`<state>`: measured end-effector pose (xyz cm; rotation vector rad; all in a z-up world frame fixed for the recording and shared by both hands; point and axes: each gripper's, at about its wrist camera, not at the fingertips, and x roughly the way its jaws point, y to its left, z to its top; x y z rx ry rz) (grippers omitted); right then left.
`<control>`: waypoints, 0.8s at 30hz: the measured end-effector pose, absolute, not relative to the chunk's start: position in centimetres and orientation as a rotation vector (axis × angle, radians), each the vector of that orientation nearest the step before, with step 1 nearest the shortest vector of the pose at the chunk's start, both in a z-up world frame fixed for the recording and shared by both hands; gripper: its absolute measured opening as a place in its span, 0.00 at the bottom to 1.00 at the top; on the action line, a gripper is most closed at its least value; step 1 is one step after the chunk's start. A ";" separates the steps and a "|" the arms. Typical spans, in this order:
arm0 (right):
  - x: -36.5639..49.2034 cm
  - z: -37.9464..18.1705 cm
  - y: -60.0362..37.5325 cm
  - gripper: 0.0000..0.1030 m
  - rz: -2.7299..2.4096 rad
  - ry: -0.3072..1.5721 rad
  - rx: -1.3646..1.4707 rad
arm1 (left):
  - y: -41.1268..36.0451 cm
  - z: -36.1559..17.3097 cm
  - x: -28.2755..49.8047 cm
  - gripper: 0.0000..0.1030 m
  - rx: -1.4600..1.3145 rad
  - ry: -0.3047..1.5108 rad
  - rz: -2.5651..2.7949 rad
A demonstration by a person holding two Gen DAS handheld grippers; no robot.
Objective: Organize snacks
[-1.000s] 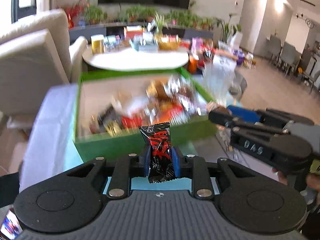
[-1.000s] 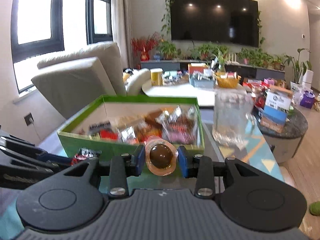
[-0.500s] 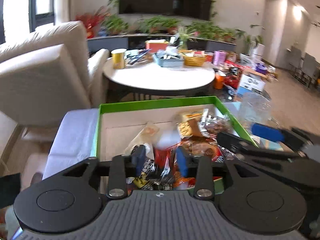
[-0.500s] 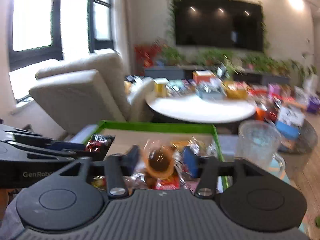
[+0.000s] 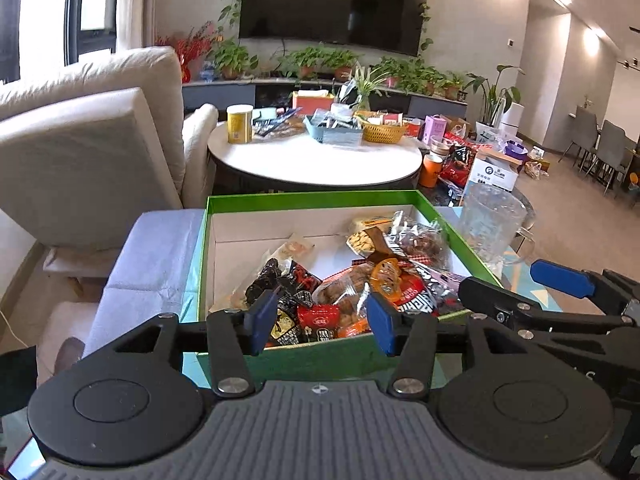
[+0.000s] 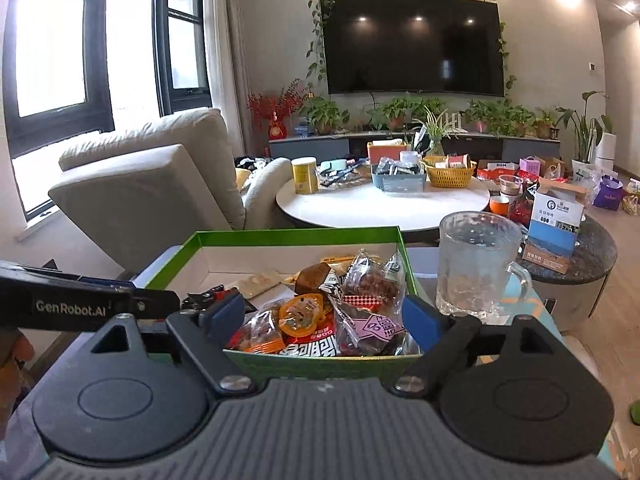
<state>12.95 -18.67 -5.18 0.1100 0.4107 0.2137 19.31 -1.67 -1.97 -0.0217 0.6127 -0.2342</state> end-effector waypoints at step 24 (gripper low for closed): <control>5.3 -4.4 -18.8 0.52 0.224 0.389 0.142 | -0.3 -3.9 10.6 0.55 -0.011 0.626 -0.188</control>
